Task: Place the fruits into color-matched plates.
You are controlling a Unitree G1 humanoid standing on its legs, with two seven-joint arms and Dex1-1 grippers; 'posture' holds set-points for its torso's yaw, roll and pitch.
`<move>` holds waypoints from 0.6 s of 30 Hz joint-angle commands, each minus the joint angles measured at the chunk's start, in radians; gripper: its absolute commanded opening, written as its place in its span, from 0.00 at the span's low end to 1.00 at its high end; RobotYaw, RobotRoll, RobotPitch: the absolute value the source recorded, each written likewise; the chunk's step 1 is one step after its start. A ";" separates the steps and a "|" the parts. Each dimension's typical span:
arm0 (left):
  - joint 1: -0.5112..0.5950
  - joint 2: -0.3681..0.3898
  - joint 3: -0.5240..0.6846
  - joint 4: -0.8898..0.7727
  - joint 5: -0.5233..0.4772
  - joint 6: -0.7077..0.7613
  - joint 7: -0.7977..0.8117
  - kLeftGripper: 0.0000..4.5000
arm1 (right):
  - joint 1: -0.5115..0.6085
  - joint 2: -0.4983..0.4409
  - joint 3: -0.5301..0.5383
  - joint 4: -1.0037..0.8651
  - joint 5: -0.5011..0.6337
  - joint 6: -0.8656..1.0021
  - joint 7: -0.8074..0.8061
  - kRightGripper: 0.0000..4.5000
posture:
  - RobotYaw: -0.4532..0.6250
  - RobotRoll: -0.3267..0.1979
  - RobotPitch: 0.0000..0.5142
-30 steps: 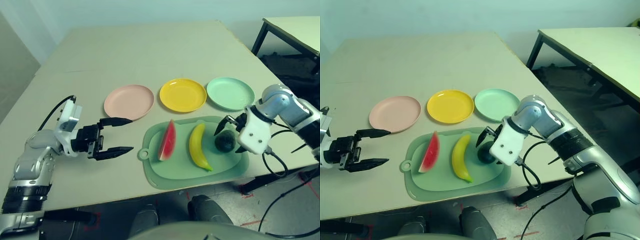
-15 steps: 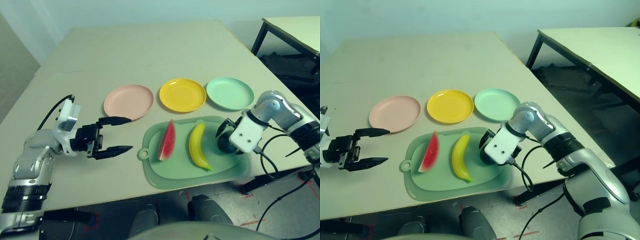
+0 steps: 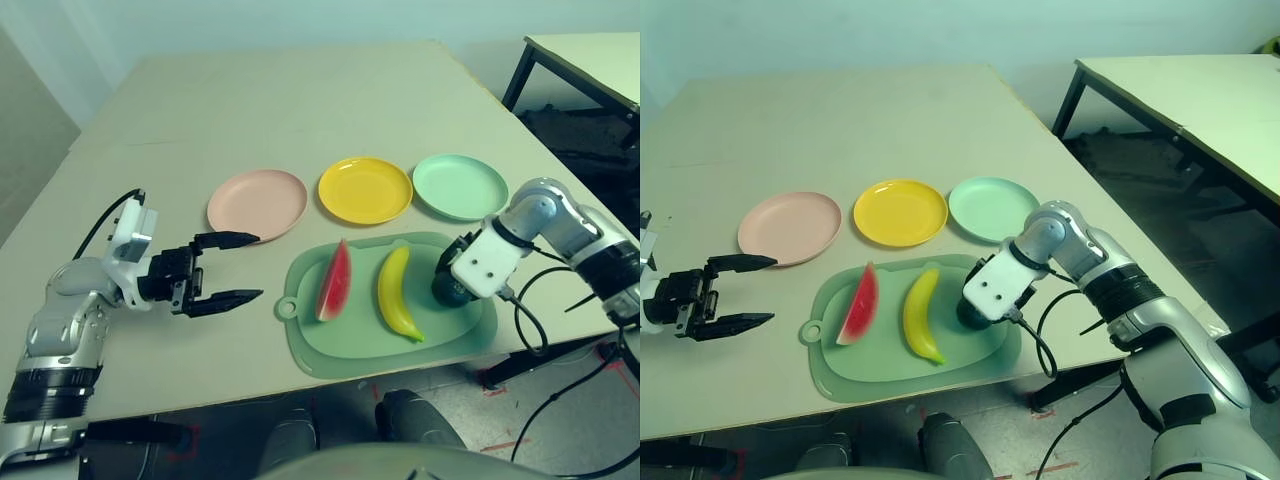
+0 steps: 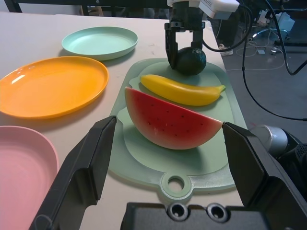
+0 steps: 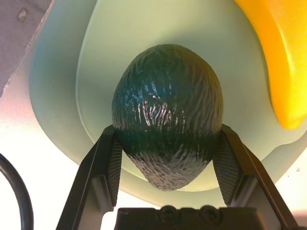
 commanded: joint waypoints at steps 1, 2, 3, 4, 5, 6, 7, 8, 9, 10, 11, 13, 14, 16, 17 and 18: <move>-0.005 0.003 -0.007 0.022 0.022 -0.014 -0.010 1.00 | 0.003 -0.002 -0.025 -0.003 -0.005 0.006 0.008 0.65 | 0.26 0.62 0.08; -0.005 0.002 -0.008 0.024 0.023 -0.016 -0.011 1.00 | 0.003 -0.003 -0.027 -0.003 -0.005 0.008 0.009 0.65 | 0.26 0.62 0.08; -0.004 0.001 -0.009 0.025 0.024 -0.017 -0.011 1.00 | 0.003 -0.003 -0.029 -0.004 -0.004 0.009 0.011 0.65 | 0.26 0.62 0.08; -0.004 0.000 -0.010 0.026 0.025 -0.019 -0.011 1.00 | 0.001 -0.004 -0.032 -0.009 0.004 0.022 0.012 0.65 | 0.26 0.62 0.08; -0.004 -0.002 -0.010 0.026 0.025 -0.020 -0.011 1.00 | -0.006 -0.007 -0.033 -0.015 0.014 0.036 0.012 0.65 | 0.26 0.62 0.07; -0.005 -0.003 -0.009 0.028 0.027 -0.020 -0.011 1.00 | -0.014 -0.008 -0.034 -0.020 0.025 0.050 0.012 0.65 | 0.26 0.62 0.07; -0.006 -0.004 -0.009 0.029 0.028 -0.020 -0.011 1.00 | -0.023 -0.012 -0.034 -0.028 0.038 0.069 0.012 0.65 | 0.26 0.62 0.07; -0.008 -0.006 -0.007 0.031 0.028 -0.020 -0.008 1.00 | -0.038 -0.016 -0.032 -0.040 0.059 0.099 0.012 0.65 | 0.26 0.62 0.07; -0.010 -0.008 -0.006 0.033 0.028 -0.018 -0.005 1.00 | -0.053 -0.017 -0.032 -0.053 0.079 0.129 0.012 0.65 | 0.26 0.62 0.07; -0.011 -0.009 -0.005 0.035 0.028 -0.018 -0.003 1.00 | -0.073 -0.017 -0.033 -0.062 0.098 0.159 0.012 0.65 | 0.25 0.62 0.07; -0.013 -0.011 -0.004 0.039 0.031 -0.022 0.000 1.00 | -0.093 -0.015 -0.035 -0.064 0.113 0.186 0.012 0.65 | 0.25 0.62 0.07; -0.026 -0.028 0.009 0.050 0.034 -0.052 0.016 1.00 | -0.147 0.018 -0.068 -0.020 0.111 0.228 0.012 0.65 | 0.25 0.62 0.07; -0.034 -0.036 0.014 0.055 0.035 -0.055 0.035 1.00 | -0.176 0.036 -0.084 0.017 0.102 0.247 0.002 0.65 | 0.25 0.62 0.07; -0.046 -0.045 0.018 0.060 0.046 -0.036 0.093 1.00 | -0.237 0.067 -0.100 0.125 0.054 0.241 -0.044 0.65 | 0.25 0.62 0.07; -0.053 -0.051 0.019 0.062 0.057 -0.016 0.145 1.00 | -0.274 0.082 -0.102 0.202 0.018 0.223 -0.081 0.65 | 0.26 0.62 0.07; -0.057 -0.058 0.021 0.058 0.061 0.005 0.189 1.00 | -0.304 0.095 -0.103 0.271 -0.010 0.207 -0.112 0.65 | 0.26 0.62 0.07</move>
